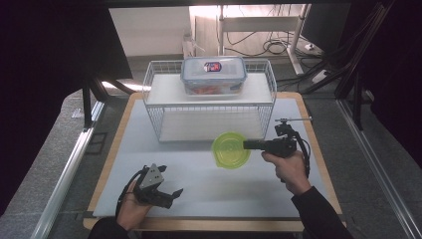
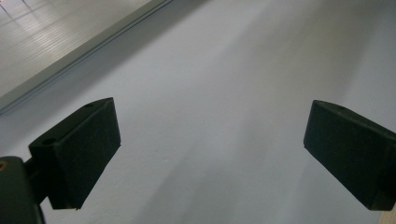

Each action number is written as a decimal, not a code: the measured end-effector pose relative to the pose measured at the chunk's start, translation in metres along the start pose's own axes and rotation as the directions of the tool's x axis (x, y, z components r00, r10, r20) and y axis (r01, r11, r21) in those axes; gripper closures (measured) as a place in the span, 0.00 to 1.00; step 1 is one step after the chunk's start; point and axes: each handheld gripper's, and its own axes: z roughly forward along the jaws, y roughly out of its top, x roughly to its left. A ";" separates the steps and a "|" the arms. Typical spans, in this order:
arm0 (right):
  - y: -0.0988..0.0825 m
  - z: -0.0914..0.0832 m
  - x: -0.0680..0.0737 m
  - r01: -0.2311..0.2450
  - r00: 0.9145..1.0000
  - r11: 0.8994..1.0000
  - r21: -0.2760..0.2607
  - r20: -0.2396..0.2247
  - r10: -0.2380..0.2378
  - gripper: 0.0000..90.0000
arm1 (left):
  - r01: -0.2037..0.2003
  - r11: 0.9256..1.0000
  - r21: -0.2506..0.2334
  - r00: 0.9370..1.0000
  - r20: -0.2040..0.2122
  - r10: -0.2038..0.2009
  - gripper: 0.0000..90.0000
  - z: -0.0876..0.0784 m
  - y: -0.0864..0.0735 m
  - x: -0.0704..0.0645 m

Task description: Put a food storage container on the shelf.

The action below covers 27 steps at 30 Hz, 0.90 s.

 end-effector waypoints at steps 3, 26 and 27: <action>0.005 0.000 0.004 0.006 1.000 1.000 -0.005 -0.003 -0.006 0.91 | -0.001 1.000 -0.001 1.000 0.000 0.001 0.04 0.000 0.000 0.000; 0.046 -0.009 0.028 0.040 0.999 0.998 -0.053 -0.020 -0.041 0.91 | -0.006 1.000 -0.001 1.000 0.000 0.006 0.04 0.000 0.000 0.000; 0.047 -0.009 0.029 0.042 0.999 0.998 -0.055 -0.019 -0.043 0.91 | -0.007 1.000 0.001 1.000 0.000 0.007 0.04 0.000 0.000 0.000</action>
